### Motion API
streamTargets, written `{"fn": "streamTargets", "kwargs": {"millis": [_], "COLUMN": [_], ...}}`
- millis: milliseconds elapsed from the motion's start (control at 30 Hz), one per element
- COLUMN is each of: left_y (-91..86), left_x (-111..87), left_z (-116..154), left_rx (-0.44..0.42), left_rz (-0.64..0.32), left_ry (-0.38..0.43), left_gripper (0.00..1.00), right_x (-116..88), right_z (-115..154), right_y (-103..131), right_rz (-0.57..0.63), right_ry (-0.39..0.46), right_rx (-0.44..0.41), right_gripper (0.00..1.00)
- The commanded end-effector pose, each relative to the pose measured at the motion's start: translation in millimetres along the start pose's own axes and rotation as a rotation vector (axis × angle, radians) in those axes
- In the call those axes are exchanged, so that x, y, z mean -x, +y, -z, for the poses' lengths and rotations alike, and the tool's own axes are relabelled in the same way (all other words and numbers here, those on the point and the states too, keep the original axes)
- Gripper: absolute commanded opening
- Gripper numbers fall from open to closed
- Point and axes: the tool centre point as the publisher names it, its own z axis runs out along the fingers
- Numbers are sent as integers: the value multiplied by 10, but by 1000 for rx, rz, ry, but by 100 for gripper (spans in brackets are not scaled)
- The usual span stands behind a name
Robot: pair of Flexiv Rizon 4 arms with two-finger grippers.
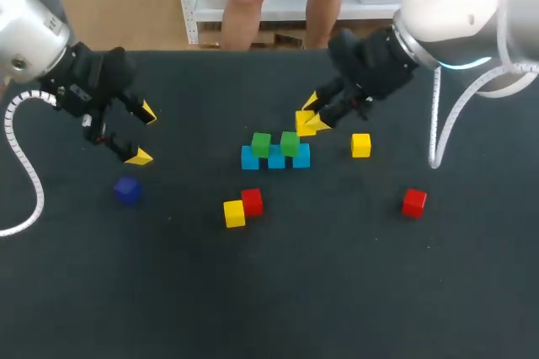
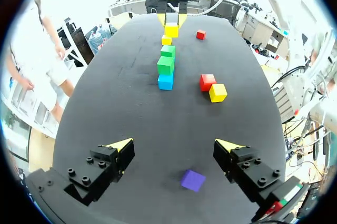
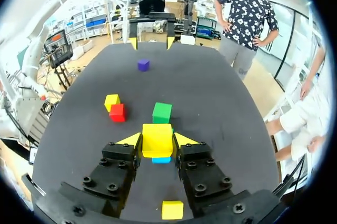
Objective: Place the blue cubes, place green cubes on the blue cubes, place the yellow cubes on the green cubes, then place the red cubes on the yellow cubes, and place purple cube on the red cubes.
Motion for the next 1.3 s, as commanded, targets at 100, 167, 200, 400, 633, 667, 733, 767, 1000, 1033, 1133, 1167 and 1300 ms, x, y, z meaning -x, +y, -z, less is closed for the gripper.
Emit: {"fn": "streamTargets", "kwargs": {"millis": [100,167,200,400,633,667,733,767,1000,1033,1133,1167,1300], "left_y": [-9,-9,-9,-9,-9,-9,-9,-9,-9,-9,-9,-9,-9], "left_x": [-17,-17,-17,-17,-17,-17,-17,-17,-17,-17,-17,-17,-17], "left_z": [-2,-2,-2,-2,-2,-2,-2,-2,-2,-2,-2,-2,-2], "left_rx": [2,2,2,2,2,2,2,2,2,2,2,2,2], "left_rz": [-4,-4,-4,-4,-4,-4,-4,-4,-4,-4,-4,-4,-4], "left_ry": [-5,-5,-5,-5,-5,-5,-5,-5,-5,-5,-5,-5,-5], "left_gripper": [100,100,100,100,100,100,100,100,100,100,100,100,100], "right_x": [126,149,164,237,258,258,257,258,240,237,227,222,203], "right_z": [-147,-184,-198,-281,-363,-373,-388,-399,-447,-449,-454,-456,-463], "right_y": [-67,-82,-85,-68,-38,-31,-21,-16,3,5,7,7,-4], "right_rz": [-8,-15,-18,-35,-55,-57,-62,-64,-78,-79,-81,-81,-82], "right_ry": [4,5,6,15,21,21,19,18,18,18,21,22,25], "right_rx": [3,3,2,-2,-8,-8,-10,-10,-16,-17,-22,-23,-27], "right_gripper": [0,0,0,0,0,0,0,0,0,0,0,0,0]}}
